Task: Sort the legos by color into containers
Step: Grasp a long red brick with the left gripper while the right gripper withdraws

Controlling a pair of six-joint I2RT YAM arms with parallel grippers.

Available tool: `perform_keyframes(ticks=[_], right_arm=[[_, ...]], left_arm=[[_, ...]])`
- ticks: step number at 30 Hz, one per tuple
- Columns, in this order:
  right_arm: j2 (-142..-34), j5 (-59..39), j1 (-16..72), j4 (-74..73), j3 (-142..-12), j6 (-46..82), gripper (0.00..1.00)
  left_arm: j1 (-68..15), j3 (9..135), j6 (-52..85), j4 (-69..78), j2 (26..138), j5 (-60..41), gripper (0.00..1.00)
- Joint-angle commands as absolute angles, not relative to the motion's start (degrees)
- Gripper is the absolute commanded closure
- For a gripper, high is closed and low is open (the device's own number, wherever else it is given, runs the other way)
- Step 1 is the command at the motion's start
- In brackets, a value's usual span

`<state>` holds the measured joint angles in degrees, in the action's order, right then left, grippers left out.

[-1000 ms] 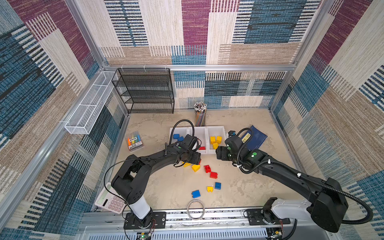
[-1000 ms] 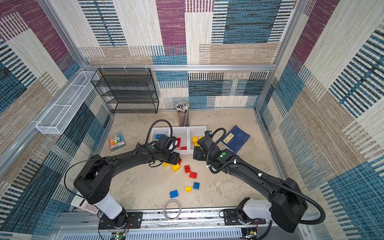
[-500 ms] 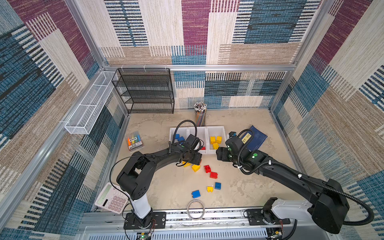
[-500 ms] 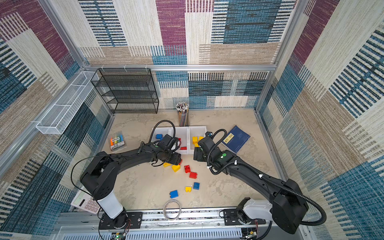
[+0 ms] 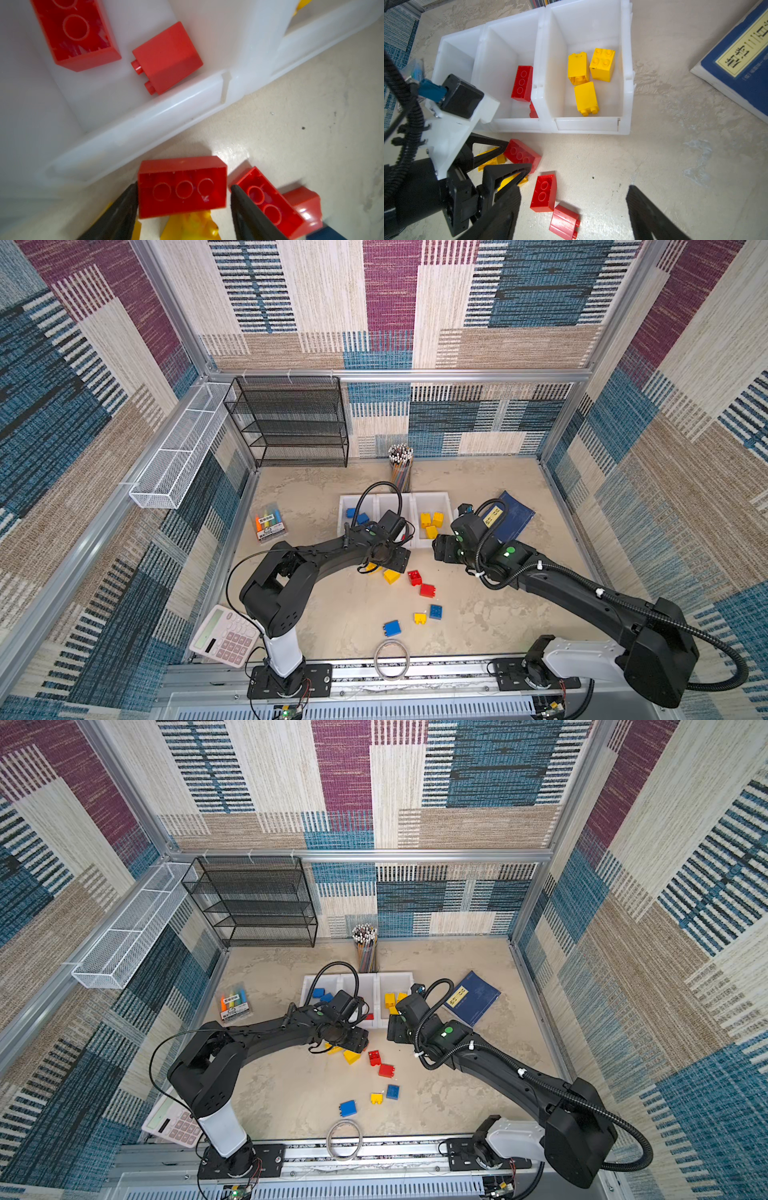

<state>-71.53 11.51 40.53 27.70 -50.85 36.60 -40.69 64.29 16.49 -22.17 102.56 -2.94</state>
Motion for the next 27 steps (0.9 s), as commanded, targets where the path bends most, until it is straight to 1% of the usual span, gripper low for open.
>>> perform_keyframes(ticks=[1, 12, 16, 18, 21, 25, 27], right_arm=[[-71.1, 11.0, 40.6, 26.9, -50.5, 37.3, 0.17], [-70.4, 11.0, 40.6, 26.7, -49.7, 37.7, 0.17], [-70.0, 11.2, 40.6, 26.9, -49.5, 37.7, 0.17], [-69.8, 11.4, 40.7, 27.1, -49.5, 37.7, 0.17], [-69.2, 11.7, 40.6, 27.6, -49.7, 37.7, 0.17], [-68.6, 12.3, 40.7, 28.2, -49.6, 37.7, 0.17], [-68.3, 12.5, 40.6, 28.2, -49.7, 37.7, 0.17]], left_arm=[[-40.9, 65.0, 13.8, -23.5, 103.1, -2.0, 0.27], [-41.6, 66.5, 13.0, -24.9, 105.4, -1.1, 0.27], [-41.8, 66.9, 13.1, -25.0, 105.9, -1.3, 0.34], [-41.9, 67.1, 13.2, -25.0, 105.3, -1.6, 0.37], [-42.0, 67.7, 13.5, -26.0, 103.4, -3.3, 0.39], [-42.1, 68.9, 13.7, -26.3, 98.9, -6.3, 0.39], [-41.6, 70.3, 12.8, -26.3, 97.4, -5.6, 0.39]])
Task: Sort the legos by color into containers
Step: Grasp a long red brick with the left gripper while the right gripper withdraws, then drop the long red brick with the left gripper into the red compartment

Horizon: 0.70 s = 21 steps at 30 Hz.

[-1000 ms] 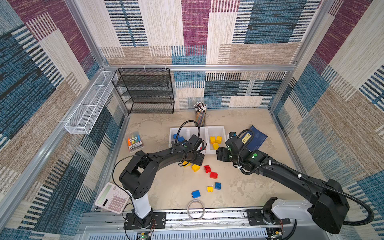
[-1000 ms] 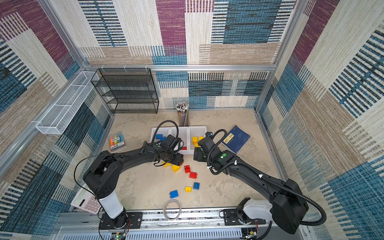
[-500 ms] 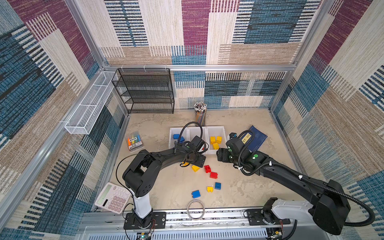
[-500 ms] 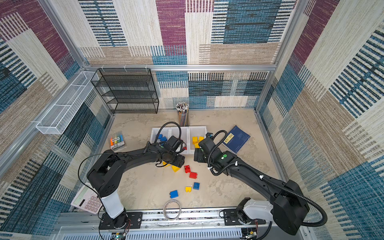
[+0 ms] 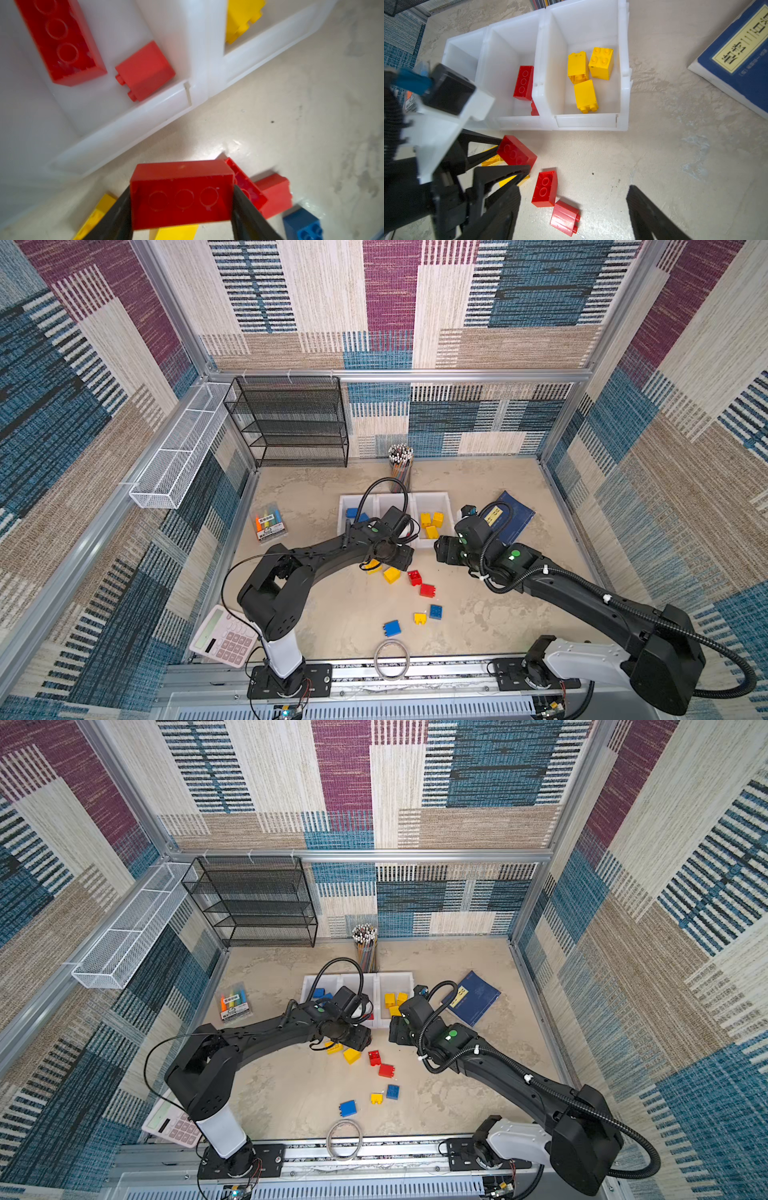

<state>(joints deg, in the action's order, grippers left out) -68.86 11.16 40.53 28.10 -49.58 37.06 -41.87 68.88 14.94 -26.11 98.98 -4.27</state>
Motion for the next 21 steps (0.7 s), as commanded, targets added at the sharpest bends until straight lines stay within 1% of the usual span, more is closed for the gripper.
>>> perform_keyframes(ticks=[1, 4, 10, 15, 18, 21], right_arm=[[-68.2, 12.5, 40.6, 28.2, -49.7, 37.7, 0.17], [-68.2, 12.5, 40.6, 28.3, -49.7, 37.7, 0.17], [-67.8, 12.4, 40.6, 28.5, -49.8, 37.8, 0.17], [-66.8, 13.0, 40.6, 29.3, -49.6, 38.1, 0.17], [-66.3, 13.2, 40.6, 29.4, -49.3, 38.2, 0.17], [-66.1, 13.1, 40.6, 29.4, -49.2, 38.3, 0.17]], left_arm=[[-40.7, 71.3, 12.4, -26.3, 97.2, -5.7, 0.39], [-37.7, 75.7, 11.2, -27.1, 99.1, -6.6, 0.39], [-34.6, 85.3, 8.7, -30.8, 107.7, -5.1, 0.38], [-33.8, 90.2, 7.6, -32.4, 112.2, -5.0, 0.32], [-33.8, 91.1, 7.7, -32.5, 112.9, -4.5, 0.28], [-33.8, 91.1, 7.9, -32.1, 112.9, -4.3, 0.27]])
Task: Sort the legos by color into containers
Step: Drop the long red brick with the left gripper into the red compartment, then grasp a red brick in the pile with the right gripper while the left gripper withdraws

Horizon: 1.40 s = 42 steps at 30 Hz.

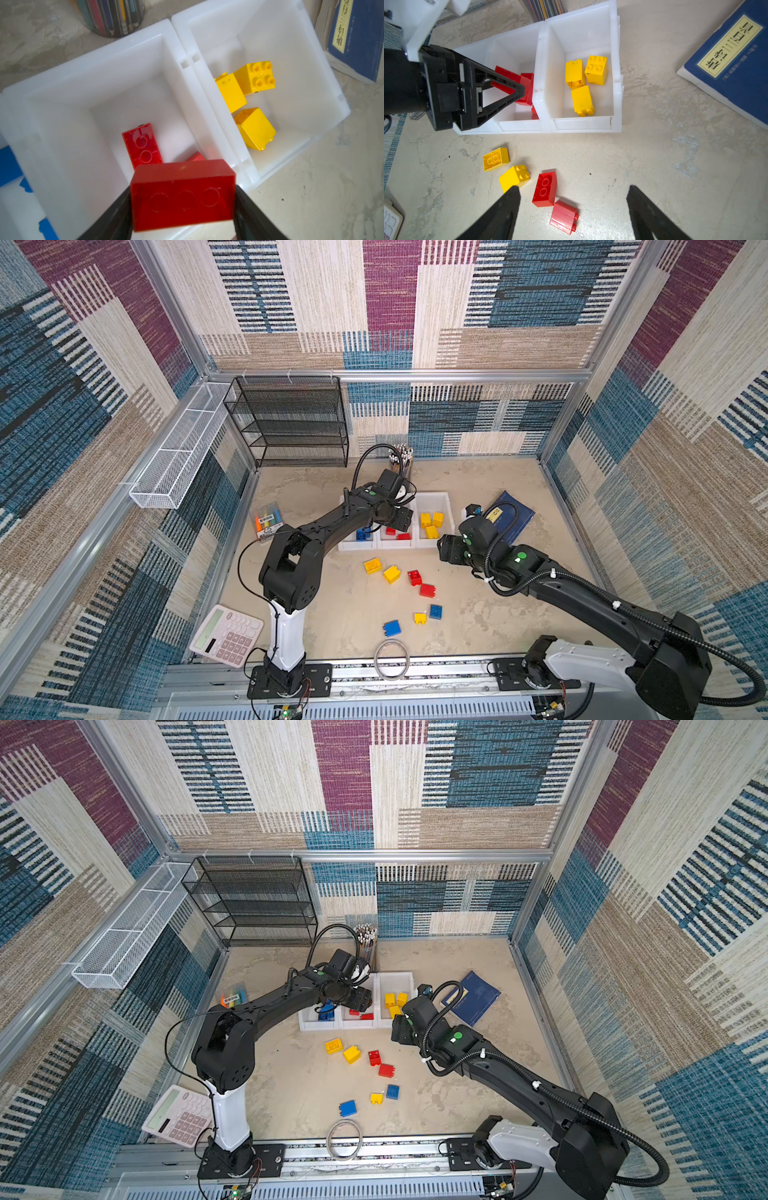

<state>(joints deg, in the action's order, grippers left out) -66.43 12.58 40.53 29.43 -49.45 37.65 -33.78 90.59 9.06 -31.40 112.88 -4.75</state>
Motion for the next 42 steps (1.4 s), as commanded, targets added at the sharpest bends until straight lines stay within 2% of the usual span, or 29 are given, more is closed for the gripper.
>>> perform_keyframes(ticks=[1, 13, 20, 29, 34, 42], right_arm=[[-66.0, 13.2, 40.7, 29.4, -49.2, 38.3, 0.17], [-66.7, 12.4, 40.6, 29.7, -49.1, 37.6, 0.17], [-72.0, 8.6, 42.9, 29.7, -49.0, 36.0, 0.20], [-85.7, 7.4, 50.2, 30.1, -53.6, 34.1, 0.23], [-89.6, 7.3, 51.2, 30.2, -55.7, 32.4, 0.24], [-93.3, 6.3, 51.8, 29.6, -57.3, 31.4, 0.31]], left_arm=[[-33.8, 91.1, 8.0, -32.1, 112.7, -4.3, 0.26], [-33.6, 87.4, 8.9, -31.5, 107.9, -4.0, 0.25], [-31.7, 73.3, 12.0, -28.3, 95.3, -4.4, 0.25], [-29.6, 52.6, 19.5, -24.9, 77.8, -1.7, 0.25], [-29.4, 47.4, 21.8, -24.9, 72.7, -1.0, 0.25], [-29.4, 44.8, 23.2, -24.9, 70.7, -0.9, 0.25]])
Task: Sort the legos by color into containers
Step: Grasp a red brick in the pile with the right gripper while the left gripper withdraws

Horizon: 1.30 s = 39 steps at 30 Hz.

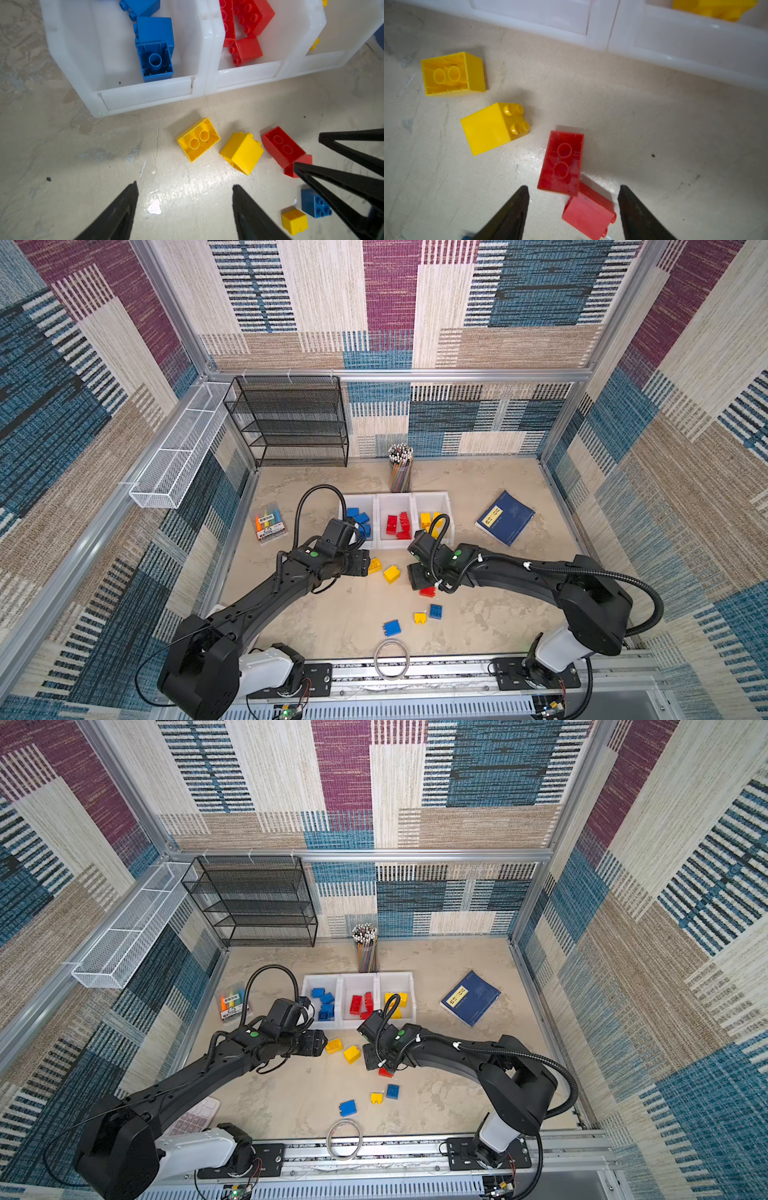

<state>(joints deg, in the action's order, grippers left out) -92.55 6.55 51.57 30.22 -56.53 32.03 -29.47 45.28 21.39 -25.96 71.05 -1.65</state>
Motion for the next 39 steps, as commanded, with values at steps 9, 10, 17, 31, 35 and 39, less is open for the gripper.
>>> perform_keyframes(ticks=[9, 10, 17, 31, 35, 39], right_arm=[[-96.4, 6.8, 53.0, 29.7, -59.0, 31.1, 0.43], [-96.5, 6.8, 53.0, 29.5, -59.0, 31.0, 0.45], [-97.3, 7.8, 53.0, 29.6, -59.1, 31.3, 0.57], [-97.6, 9.5, 52.8, 31.4, -65.1, 27.0, 0.69], [-98.3, 10.8, 50.7, 32.0, -70.9, 22.6, 0.69], [-100.8, 10.7, 47.0, 31.3, -77.6, 18.4, 0.69]], left_arm=[[-29.4, 42.8, 24.3, -24.1, 69.7, -1.1, 0.25], [-29.4, 42.7, 24.3, -24.0, 69.8, -1.1, 0.25], [-29.4, 42.5, 24.5, -23.8, 69.8, -1.4, 0.25], [-29.4, 42.1, 24.5, -24.2, 69.3, -1.3, 0.25], [-29.4, 41.7, 24.7, -24.4, 68.3, -1.3, 0.25], [-29.4, 40.5, 25.5, -24.5, 67.3, -1.7, 0.25]])
